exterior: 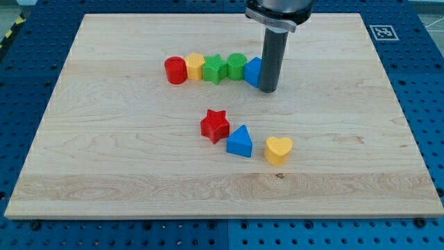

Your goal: Slide the red star below the green star

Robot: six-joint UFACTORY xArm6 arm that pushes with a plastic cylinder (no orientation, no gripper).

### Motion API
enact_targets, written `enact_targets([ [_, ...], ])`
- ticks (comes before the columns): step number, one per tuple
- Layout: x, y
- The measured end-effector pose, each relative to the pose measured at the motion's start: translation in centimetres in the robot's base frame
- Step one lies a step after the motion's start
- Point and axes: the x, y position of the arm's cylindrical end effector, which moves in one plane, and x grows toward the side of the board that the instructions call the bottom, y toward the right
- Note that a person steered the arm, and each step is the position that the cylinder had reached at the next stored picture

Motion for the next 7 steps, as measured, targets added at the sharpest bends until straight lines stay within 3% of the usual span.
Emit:
enact_targets([
  [1, 0.3, 0.1],
  [3, 6.3, -2.8],
  [5, 9.4, -5.2],
  [6, 9.7, -5.4],
  [7, 4.8, -5.7],
])
